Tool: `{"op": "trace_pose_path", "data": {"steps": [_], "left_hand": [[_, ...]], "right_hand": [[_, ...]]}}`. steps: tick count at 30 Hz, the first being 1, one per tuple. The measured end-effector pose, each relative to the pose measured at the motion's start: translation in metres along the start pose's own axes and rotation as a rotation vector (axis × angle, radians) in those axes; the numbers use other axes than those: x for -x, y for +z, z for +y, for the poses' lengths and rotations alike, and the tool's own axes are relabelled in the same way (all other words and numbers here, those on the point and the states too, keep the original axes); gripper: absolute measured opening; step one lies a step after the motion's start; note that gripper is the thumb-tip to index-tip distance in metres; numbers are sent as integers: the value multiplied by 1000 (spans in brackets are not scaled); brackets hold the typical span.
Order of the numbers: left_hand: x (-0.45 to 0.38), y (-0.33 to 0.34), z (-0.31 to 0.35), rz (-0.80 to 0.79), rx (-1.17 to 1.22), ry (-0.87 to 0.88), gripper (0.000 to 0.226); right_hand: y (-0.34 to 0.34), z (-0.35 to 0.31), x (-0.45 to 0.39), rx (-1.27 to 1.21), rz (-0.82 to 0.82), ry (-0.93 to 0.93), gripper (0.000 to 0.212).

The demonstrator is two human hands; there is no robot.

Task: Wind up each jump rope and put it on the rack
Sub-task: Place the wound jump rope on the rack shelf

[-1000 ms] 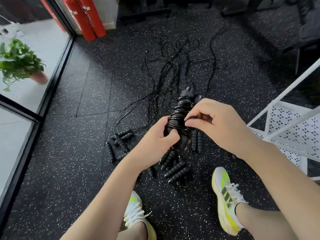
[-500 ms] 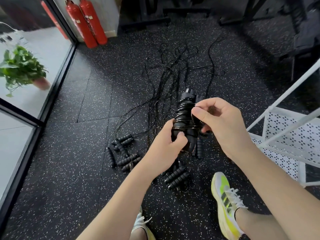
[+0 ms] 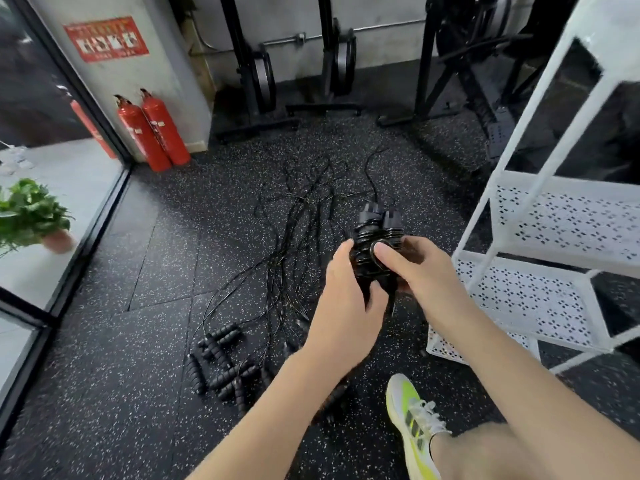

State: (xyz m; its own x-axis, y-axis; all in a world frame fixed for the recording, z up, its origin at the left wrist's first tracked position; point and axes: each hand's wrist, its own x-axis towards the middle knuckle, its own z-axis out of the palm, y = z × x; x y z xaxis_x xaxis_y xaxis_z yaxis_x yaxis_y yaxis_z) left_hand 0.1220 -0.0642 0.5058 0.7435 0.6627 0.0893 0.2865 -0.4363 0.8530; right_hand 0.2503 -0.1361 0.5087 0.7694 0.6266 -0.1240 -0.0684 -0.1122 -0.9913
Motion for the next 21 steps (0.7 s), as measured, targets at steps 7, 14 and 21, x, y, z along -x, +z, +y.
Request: {"op": "trace_pose_path", "data": {"steps": [7, 14, 21], "left_hand": [[18, 35, 114, -136, -64, 263, 105], [12, 92, 236, -157, -122, 518, 107], [-21, 151, 366, -158, -17, 602, 93]], "right_hand": [[-104, -79, 44, 121, 148, -69, 36], [-228, -154, 82, 286, 368, -245, 58], [-332, -217, 90, 492, 525, -412, 34]]}}
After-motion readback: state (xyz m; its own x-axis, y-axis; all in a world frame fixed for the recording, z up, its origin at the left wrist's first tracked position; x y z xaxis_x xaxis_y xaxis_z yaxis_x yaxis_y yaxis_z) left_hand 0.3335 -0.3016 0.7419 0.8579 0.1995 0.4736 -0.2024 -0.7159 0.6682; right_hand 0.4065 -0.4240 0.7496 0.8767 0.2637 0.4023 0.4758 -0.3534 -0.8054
